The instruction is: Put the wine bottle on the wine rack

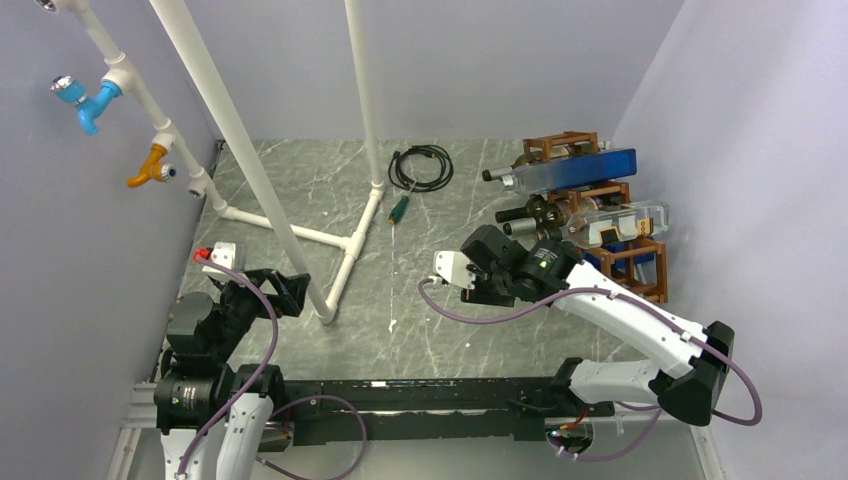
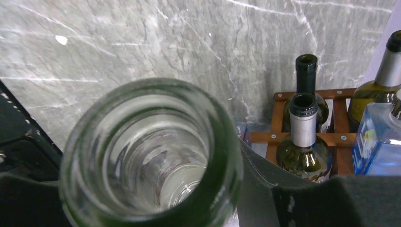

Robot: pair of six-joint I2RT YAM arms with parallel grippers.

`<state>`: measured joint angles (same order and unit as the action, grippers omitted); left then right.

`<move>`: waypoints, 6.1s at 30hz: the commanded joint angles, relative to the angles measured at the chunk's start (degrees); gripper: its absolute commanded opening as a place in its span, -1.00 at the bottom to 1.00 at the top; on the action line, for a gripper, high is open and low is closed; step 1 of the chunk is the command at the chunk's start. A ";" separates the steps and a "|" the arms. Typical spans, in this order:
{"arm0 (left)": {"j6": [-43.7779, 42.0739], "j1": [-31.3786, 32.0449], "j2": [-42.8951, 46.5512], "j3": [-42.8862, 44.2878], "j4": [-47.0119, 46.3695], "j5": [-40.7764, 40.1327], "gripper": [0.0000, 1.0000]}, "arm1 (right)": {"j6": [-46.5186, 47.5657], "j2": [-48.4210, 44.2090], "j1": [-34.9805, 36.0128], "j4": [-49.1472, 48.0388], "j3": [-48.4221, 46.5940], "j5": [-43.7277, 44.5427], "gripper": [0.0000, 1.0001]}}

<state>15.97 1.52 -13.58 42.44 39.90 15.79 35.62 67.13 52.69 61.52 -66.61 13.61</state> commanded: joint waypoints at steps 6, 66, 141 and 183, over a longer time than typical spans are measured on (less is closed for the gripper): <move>0.12 -0.15 0.56 0.72 -2.15 0.76 0.96 | 6.83 -0.72 0.53 -5.08 2.04 14.18 -1.00; 0.13 1.12 1.89 0.81 -1.93 0.30 0.97 | 8.90 -1.42 8.06 10.92 15.11 25.56 -1.00; -3.45 2.32 -0.10 2.45 -4.74 21.43 0.92 | 25.03 -35.73 -2.85 -12.84 36.20 18.74 0.99; 8.93 67.77 -40.19 3.53 -42.59 -25.05 0.98 | -35.29 -32.02 -2.94 -13.53 2.53 35.08 1.00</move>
<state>24.69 66.39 -46.59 43.59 9.30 4.47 12.86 31.29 49.80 48.58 -63.61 32.93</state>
